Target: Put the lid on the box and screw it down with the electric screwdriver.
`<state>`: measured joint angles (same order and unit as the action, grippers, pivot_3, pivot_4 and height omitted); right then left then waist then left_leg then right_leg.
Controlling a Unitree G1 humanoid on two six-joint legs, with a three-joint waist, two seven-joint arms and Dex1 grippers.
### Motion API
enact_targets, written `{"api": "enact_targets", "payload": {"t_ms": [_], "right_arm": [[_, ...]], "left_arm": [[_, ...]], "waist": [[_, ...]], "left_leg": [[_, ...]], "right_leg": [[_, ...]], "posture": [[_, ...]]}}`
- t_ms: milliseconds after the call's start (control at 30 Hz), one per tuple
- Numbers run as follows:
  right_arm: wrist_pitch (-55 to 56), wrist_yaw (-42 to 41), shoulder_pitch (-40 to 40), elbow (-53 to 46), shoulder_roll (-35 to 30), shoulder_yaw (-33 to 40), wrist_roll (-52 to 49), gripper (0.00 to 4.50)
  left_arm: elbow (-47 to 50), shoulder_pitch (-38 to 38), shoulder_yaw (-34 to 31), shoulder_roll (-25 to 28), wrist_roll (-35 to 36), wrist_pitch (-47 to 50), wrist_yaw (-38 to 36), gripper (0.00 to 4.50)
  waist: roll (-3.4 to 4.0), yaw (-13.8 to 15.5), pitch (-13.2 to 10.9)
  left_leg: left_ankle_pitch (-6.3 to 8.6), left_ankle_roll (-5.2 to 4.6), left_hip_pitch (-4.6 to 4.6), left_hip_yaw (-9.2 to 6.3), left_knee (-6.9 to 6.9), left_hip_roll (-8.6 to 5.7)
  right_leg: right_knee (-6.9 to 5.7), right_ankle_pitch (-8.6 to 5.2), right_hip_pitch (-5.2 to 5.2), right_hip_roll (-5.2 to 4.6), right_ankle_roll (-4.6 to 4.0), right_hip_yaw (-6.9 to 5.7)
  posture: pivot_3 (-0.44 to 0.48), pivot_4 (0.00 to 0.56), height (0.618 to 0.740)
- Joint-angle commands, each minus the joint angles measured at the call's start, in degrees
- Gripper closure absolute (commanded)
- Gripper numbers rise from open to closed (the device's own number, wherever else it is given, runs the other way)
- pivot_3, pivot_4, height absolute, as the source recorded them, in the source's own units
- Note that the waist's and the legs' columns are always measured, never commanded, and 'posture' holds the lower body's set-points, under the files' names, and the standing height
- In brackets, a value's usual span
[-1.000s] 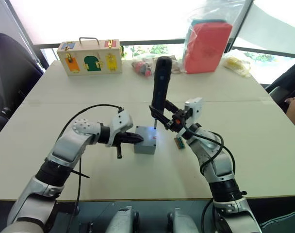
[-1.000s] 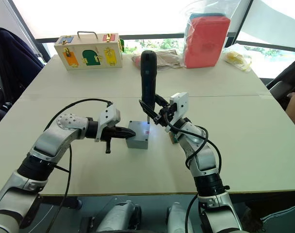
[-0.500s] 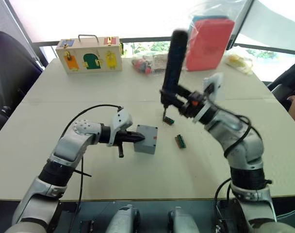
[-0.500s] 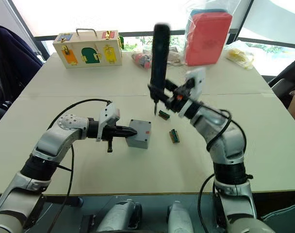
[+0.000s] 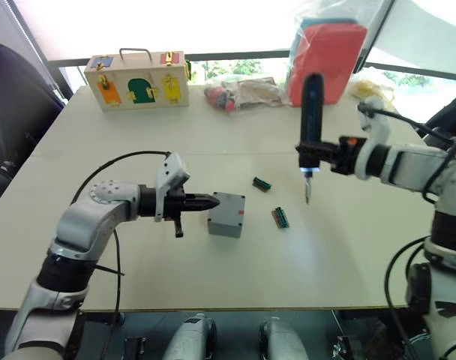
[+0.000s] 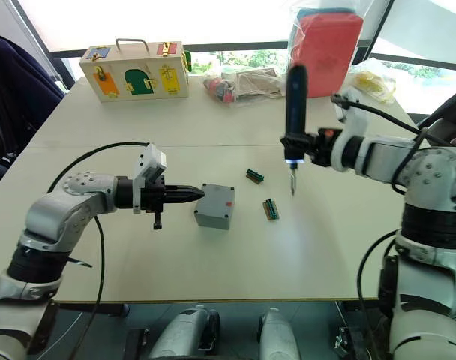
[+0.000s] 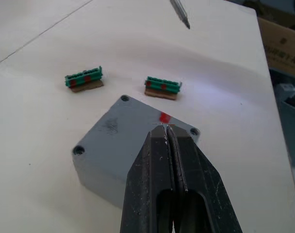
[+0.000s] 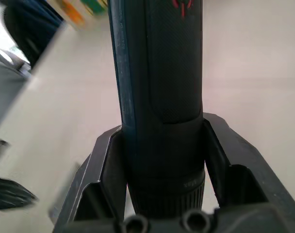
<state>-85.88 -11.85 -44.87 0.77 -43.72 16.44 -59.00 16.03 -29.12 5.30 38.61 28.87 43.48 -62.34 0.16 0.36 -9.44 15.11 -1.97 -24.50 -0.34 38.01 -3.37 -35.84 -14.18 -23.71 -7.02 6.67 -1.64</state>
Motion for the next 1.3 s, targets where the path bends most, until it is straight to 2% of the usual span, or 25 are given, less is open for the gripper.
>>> {"api": "enact_targets", "payload": {"t_ms": [33,133,333,500,633,700,733,833,900,967,1067,1167,1233,1300], "right_arm": [[-6.62,-0.48,0.62,7.19,-7.12,-1.2,-5.89,2.73],[-6.62,0.85,1.48,12.76,-10.29,-6.01,-7.64,2.73],[-6.62,3.29,0.4,20.51,-11.37,-12.63,-10.22,2.73],[-6.62,5.73,-2.2,24.97,-9.81,-13.22,-7.55,2.73],[-6.62,6.41,-2.77,24.65,-8.27,-12.98,-5.01,2.73],[-6.62,6.18,-2.2,23.12,-8.01,-12.92,-4.13,1.7],[-6.62,6.12,-1.94,22.47,-7.94,-12.77,-3.78,1.49],[-5.33,4.99,-1.8,17.1,-7.47,-11.73,-0.46,0.5],[-3.46,3.49,-1.75,14.1,-7.5,-10.86,1.13,0.06],[-0.25,-0.13,-1.22,10.32,-8.65,-10.73,2.59,0.06],[10.29,-12.97,4.65,-1.23,-14.25,-11.82,5.44,0.06],[15.99,-18.99,10.36,-8.26,-15.33,-7.49,5.38,0.06],[21.62,-26.66,17.61,-16.53,-15.84,-3.18,4.21,0.06],[26.05,-34.87,26.88,-26.44,-13.72,3.34,-0.07,0.06]], "left_arm": [[9.36,3.05,0.73,3.5,2.65,0.83,-2.0,4.5],[12.1,5.08,2.02,4.02,2.64,0.75,-1.04,4.5],[12.84,7.48,2.45,3.55,2.3,0.95,1.95,4.5],[12.9,8.91,1.88,3.88,2.92,1.23,3.22,4.5],[12.35,9.2,1.46,4.06,3.06,1.45,4.11,4.5],[11.76,9.25,1.0,4.23,3.23,1.62,4.52,4.5],[11.61,9.33,0.78,4.33,3.38,1.66,4.62,4.5],[8.93,8.9,-1.27,4.8,3.98,1.48,4.51,4.5],[7.69,8.81,-2.9,5.21,4.71,1.69,4.51,4.5],[6.76,8.71,-5.65,5.37,6.76,3.1,4.73,4.5],[6.37,9.71,-11.05,6.66,11.12,6.3,4.95,4.5],[7.5,11.78,-14.22,8.48,14.04,9.05,5.14,4.5],[9.52,15.8,-16.23,9.54,16.11,11.45,5.52,4.5],[12.85,22.24,-18.34,10.66,18.29,13.65,5.58,4.5]], "waist": [[0.03,-0.17,-0.09],[0.08,-0.45,-0.24],[0.05,-1.0,-0.28],[0.04,-0.98,-0.34],[0.03,-0.85,-0.34],[0.02,-0.9,-0.34],[0.02,-0.92,-0.34],[0.03,-0.91,-0.34],[0.03,-0.92,-0.34],[0.03,-0.96,-0.35],[0.03,-0.66,-0.38],[-0.02,-0.85,-0.4],[-0.05,-0.94,-0.42],[-0.03,-1.0,-0.42]], "left_leg": [[0.0,0.0,0.0,0.01,-0.02,0.03],[0.0,0.0,0.01,0.02,-0.03,0.04],[0.0,-0.02,0.04,0.03,0.01,0.07],[0.01,-0.04,0.02,0.06,0.03,0.07],[0.01,-0.04,0.03,0.05,0.05,0.07],[0.01,-0.04,0.03,0.05,0.05,0.07],[0.01,-0.04,0.03,0.05,0.05,0.07],[0.01,-0.04,0.05,0.05,0.07,0.07],[0.01,-0.04,0.06,0.04,0.07,0.07],[0.01,-0.04,0.05,0.04,0.07,0.07],[0.02,-0.05,0.04,0.03,0.07,0.06],[0.04,-0.09,0.08,0.01,0.08,0.06],[0.04,-0.09,0.11,0.01,0.1,0.06],[0.05,-0.1,0.2,0.0,0.1,0.09]], "right_leg": [[0.04,0.0,0.0,0.0,0.0,0.0],[0.07,-0.08,0.04,0.0,-0.15,-0.01],[0.07,0.02,0.09,0.11,-0.02,-0.04],[0.1,0.03,0.1,0.2,0.01,-0.06],[0.1,0.03,0.12,0.21,0.01,-0.09],[0.1,0.03,0.13,0.22,0.01,-0.09],[0.1,0.03,0.14,0.22,0.02,-0.1],[0.08,0.04,0.15,0.23,0.02,-0.14],[0.06,0.03,0.15,0.24,0.02,-0.15],[0.04,0.03,0.12,0.26,0.03,-0.15],[0.04,0.02,0.11,0.27,0.05,-0.15],[0.06,-0.01,0.19,0.3,0.09,-0.16],[0.06,0.0,0.22,0.28,0.11,-0.16],[0.05,0.0,0.28,0.26,0.11,-0.14]], "posture": [[0.0,0.15,0.74],[0.0,0.15,0.74],[0.0,0.15,0.74],[0.0,0.15,0.74],[0.0,0.15,0.74],[0.0,0.15,0.74],[0.0,0.15,0.74],[0.0,0.15,0.74],[0.0,0.15,0.74],[0.0,0.15,0.74],[0.0,0.15,0.74],[0.0,0.15,0.74],[0.0,0.15,0.74],[0.0,0.15,0.74]]}}
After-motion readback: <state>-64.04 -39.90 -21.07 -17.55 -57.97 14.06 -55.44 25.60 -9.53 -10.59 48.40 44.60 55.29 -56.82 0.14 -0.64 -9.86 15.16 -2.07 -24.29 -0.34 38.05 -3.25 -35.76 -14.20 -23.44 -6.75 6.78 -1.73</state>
